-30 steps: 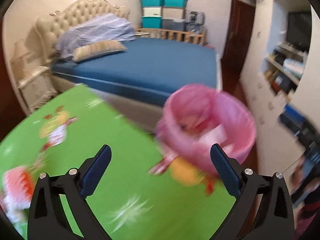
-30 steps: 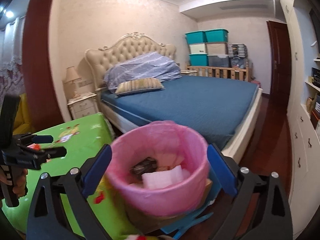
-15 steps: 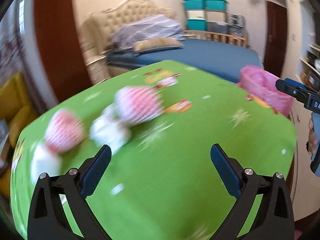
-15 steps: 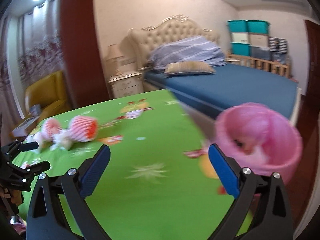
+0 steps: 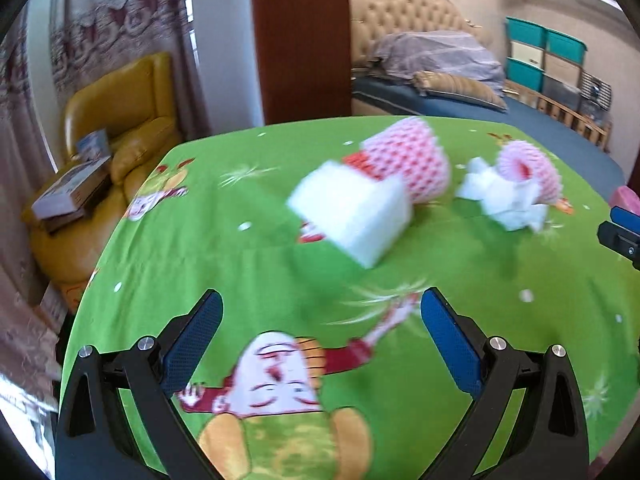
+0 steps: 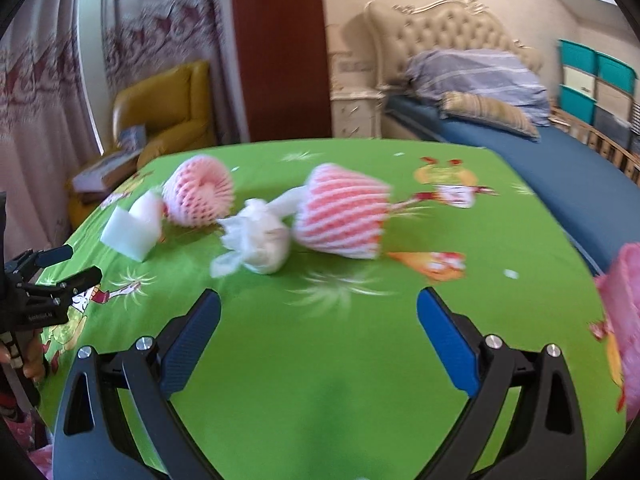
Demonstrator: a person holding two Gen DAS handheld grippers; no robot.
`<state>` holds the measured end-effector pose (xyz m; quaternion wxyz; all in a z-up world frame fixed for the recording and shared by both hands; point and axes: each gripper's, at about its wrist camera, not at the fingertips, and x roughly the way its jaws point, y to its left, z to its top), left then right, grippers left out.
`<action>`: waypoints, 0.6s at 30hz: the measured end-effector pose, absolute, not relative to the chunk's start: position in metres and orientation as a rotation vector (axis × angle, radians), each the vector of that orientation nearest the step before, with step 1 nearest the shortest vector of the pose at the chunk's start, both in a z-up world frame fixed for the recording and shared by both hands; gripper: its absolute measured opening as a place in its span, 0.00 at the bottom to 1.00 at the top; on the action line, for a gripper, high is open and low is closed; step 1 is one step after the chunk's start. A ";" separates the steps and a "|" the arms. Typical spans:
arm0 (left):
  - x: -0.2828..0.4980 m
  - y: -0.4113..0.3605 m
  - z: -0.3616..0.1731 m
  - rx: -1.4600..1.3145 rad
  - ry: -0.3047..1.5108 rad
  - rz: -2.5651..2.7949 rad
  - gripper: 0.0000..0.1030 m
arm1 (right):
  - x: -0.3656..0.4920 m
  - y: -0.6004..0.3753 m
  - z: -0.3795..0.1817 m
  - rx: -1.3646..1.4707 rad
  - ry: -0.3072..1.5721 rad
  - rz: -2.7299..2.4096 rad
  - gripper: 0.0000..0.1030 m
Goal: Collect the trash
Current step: 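Move both tools back over the table toward the remaining trash, then grasp the crumpled white tissue with the right tool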
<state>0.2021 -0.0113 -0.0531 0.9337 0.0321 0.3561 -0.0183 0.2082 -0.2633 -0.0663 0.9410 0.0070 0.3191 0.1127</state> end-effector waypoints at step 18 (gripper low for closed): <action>0.214 0.002 -0.067 -0.042 0.823 -0.023 0.91 | 0.296 -0.193 -0.090 -0.044 0.800 0.251 0.44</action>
